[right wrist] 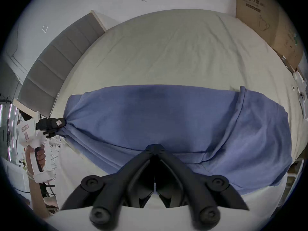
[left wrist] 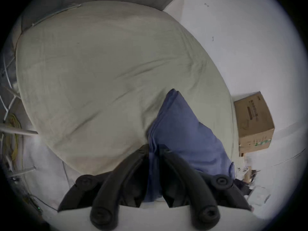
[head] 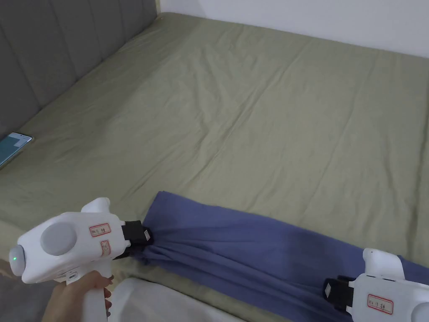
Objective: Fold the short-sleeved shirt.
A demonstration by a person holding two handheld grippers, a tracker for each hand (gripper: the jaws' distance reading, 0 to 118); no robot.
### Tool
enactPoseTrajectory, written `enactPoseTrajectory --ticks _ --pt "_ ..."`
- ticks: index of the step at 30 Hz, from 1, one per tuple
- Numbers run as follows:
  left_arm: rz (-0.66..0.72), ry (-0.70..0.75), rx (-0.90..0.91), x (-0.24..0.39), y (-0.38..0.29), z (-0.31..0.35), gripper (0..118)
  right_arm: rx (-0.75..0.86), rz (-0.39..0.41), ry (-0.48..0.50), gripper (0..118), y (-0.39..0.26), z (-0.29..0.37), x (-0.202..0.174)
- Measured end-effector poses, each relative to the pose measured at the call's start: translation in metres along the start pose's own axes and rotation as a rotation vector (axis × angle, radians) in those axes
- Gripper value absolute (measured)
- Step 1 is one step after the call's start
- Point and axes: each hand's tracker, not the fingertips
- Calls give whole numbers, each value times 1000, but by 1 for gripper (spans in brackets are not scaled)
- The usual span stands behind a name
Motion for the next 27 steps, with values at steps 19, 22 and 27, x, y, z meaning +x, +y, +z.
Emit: enactPoseTrajectory --ticks 19,22,27 --pt "43 -93 69 -11 26 32 9 54 -160 -27 0 1 22 50" --pt "25 -29 75 -10 28 36 9 66 -177 -23 0 2 29 55" --pt "48 -65 74 -11 28 42 9 70 -205 -29 0 2 27 67"
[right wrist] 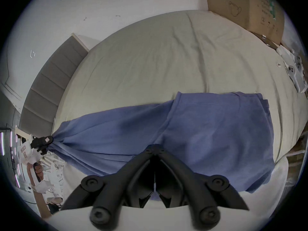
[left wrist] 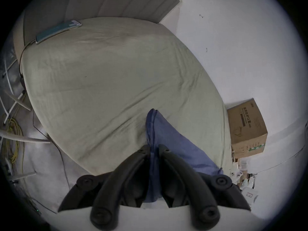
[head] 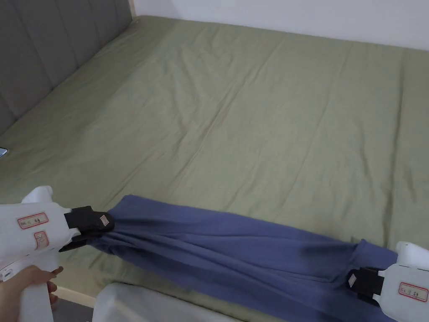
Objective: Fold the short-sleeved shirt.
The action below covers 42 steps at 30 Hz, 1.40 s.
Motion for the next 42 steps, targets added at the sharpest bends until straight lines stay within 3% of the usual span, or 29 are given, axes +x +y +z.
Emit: enactPoseTrajectory --ticks 3,7,13,20,25,26,28,30,31,33,35,38,39,40,42 --pt "-4 -10 -1 10 -3 2 9 -1 -24 1 0 -2 0 7" --pt "-2 -132 -5 36 -4 9 9 2 -46 4 0 -3 2 17" --pt "-174 -258 -44 119 -19 5 9 28 -94 2 0 -1 9 32" --pt "-472 -403 -295 226 -90 -57 9 68 -159 -1 0 -2 21 62" --pt "-485 -397 -424 243 -155 -123 12 87 -217 -3 0 -5 30 88" --pt "-478 -390 -443 241 -163 -133 21 87 -221 -2 0 -6 32 92" --pt "-485 -334 -530 236 -176 -147 50 89 -240 -12 0 -8 34 101" --pt "-473 -347 -561 230 -182 -148 59 91 -249 -13 0 -10 37 109" --pt "-461 -359 -555 227 -180 -143 70 94 -259 -16 0 -12 39 110" --pt "-420 -383 -535 224 -171 -132 102 95 -263 -12 0 -13 41 112" --pt "-399 -369 -482 223 -157 -118 110 100 -261 -13 0 -13 41 112" --pt "-369 -437 -382 211 -127 -99 106 90 -251 -14 0 -13 39 112" --pt "-357 -450 -357 206 -118 -95 95 90 -250 -15 0 -14 37 113" --pt "-343 -425 -326 200 -112 -93 74 91 -250 -14 0 -14 37 113" --pt "-358 -300 -293 197 -111 -94 7 92 -255 -7 0 -15 37 113"
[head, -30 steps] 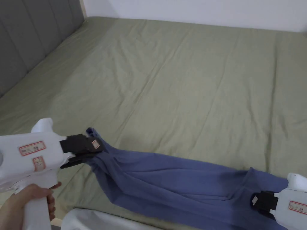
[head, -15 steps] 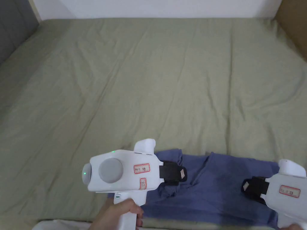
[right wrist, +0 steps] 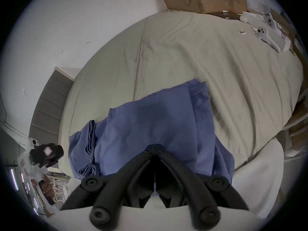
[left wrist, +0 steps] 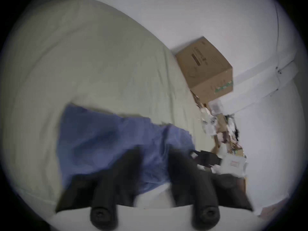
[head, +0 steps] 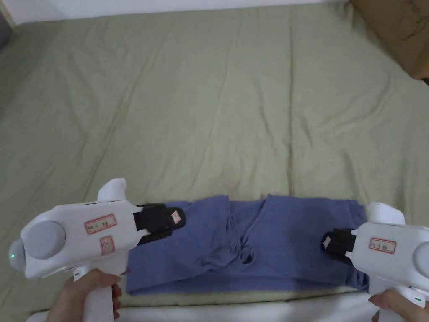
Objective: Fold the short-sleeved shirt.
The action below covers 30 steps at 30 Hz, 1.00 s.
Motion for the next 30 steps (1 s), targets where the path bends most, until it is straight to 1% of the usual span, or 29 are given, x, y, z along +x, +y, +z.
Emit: enactPoseTrajectory --ticks 2,3,5,7,9,12,14,16,17,21,24,26,28,30 --pt "-41 86 -46 -5 -5 -10 6 0 -2 4 0 -1 0 -1" --pt "-52 95 -80 -5 -9 -16 6 -1 -1 5 0 -2 1 -1" --pt "-43 56 -140 -1 -21 -33 6 -1 3 7 0 -3 1 -2" --pt "-68 3 -205 11 -38 -51 6 -2 6 11 0 -3 2 -2" --pt "-91 -7 -257 20 -52 -70 6 -2 7 15 0 -3 3 -3" --pt "-108 1 -270 35 -65 -85 6 -4 11 16 0 -3 4 -3" --pt "-116 2 -265 43 -66 -84 6 -7 8 18 0 -4 4 -3" --pt "-178 3 -274 51 -66 -77 6 -14 7 20 0 -5 4 -3" --pt "-181 4 -276 53 -67 -76 6 -16 10 20 0 -6 2 -2" --pt "-140 -34 -289 55 -71 -75 6 -25 19 14 0 -7 -1 -5" --pt "-157 -40 -282 54 -73 -73 6 -27 16 22 0 -9 1 -8" --pt "-116 -64 -274 48 -69 -66 6 -30 25 18 0 -8 -2 -8" --pt "-59 -118 -237 39 -62 -50 6 -33 28 14 0 -8 -2 -8" --pt "-34 -128 -186 28 -54 -28 6 -33 17 18 0 -8 -1 -6"
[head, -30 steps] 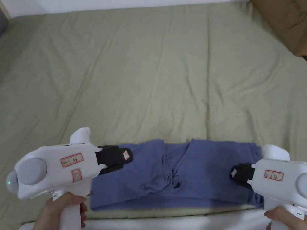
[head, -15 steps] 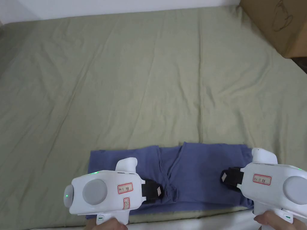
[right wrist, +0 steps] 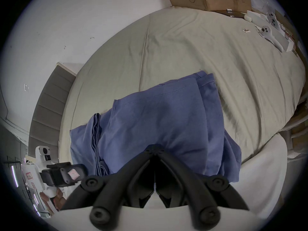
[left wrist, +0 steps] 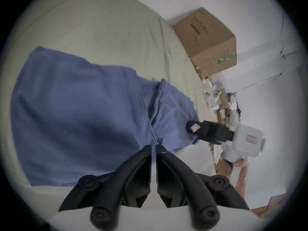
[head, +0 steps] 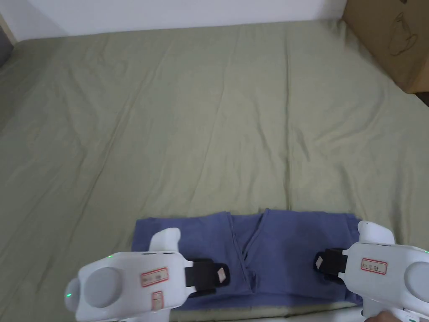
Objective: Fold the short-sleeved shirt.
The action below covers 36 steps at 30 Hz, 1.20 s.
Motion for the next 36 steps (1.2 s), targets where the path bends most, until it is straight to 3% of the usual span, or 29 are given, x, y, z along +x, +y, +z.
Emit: enactPoseTrajectory --ticks 8,11,15,16,20,22,25,29,30,31,32,36 --pt "132 113 242 -79 6 106 6 0 22 -23 0 1 -1 -6" --pt "212 26 255 -105 0 112 9 -10 30 -29 0 -2 -4 -11" --pt "232 31 208 -118 -3 93 72 -24 54 -40 0 -9 -3 -25" --pt "232 30 204 -120 -3 86 79 -27 59 -40 0 -11 -2 -29" --pt "262 -47 154 -136 5 58 83 -37 80 -52 0 -3 -6 -30" --pt "289 -136 188 -132 10 52 95 -41 84 -54 0 -2 -7 -33" --pt "320 -173 189 -138 18 39 104 -48 90 -57 0 -4 -7 -36" --pt "318 -228 153 -136 28 34 103 -61 101 -67 0 -3 -11 -38" --pt "287 -219 137 -134 30 34 92 -63 102 -68 0 -4 -11 -38" --pt "246 -179 118 -133 30 35 62 -65 103 -71 0 -3 -12 -38" --pt "223 -144 104 -133 31 32 10 -66 103 -74 0 -2 -12 -38" --pt "266 -157 109 -145 34 47 9 -69 112 -74 0 1 -12 -42"
